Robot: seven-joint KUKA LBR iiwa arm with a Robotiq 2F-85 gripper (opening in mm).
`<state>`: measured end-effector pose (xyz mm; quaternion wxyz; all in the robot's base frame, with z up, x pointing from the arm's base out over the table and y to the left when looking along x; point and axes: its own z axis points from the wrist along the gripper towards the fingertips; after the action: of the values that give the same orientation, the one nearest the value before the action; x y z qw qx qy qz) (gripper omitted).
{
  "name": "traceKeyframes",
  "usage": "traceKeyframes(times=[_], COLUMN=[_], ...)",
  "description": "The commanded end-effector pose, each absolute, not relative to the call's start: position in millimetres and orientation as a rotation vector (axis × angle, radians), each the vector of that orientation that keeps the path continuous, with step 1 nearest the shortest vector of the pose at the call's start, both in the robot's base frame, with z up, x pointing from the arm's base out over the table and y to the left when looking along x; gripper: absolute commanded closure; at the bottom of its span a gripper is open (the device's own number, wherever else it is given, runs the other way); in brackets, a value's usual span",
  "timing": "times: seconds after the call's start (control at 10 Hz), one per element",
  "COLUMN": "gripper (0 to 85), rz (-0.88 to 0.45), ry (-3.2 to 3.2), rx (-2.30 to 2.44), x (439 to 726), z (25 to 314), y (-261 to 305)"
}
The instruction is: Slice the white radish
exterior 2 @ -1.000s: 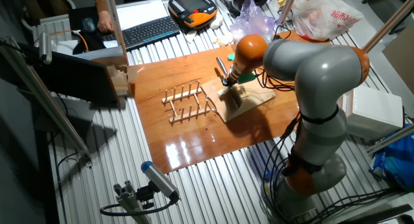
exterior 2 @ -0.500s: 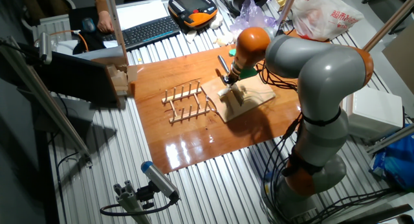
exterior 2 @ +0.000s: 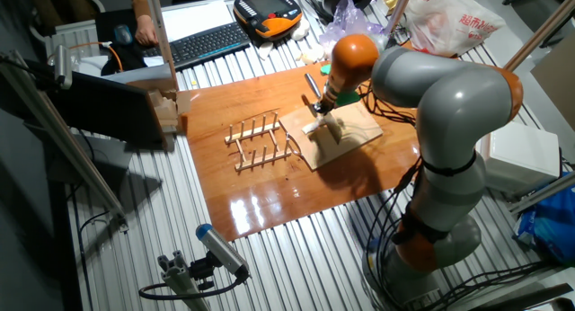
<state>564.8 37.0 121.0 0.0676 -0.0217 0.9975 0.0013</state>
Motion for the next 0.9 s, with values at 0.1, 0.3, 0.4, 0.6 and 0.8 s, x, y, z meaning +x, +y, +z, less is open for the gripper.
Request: traceKeyframes(times=[0.1,0.3,0.4,0.6,0.8], gripper=[85.0,85.0,85.0,85.0,85.0], rz=[0.001,-0.008,-0.006,-0.001,-0.004], ry=[3.009,3.007,3.007,3.007,3.006], rx=[-0.061,-0.057,-0.059,-0.061,-0.061], x=[565.1,564.4,564.3,564.6,564.8], z=[119.1,117.3,116.9,115.4,113.9], y=[38.3,40.4,40.4,41.1,41.9])
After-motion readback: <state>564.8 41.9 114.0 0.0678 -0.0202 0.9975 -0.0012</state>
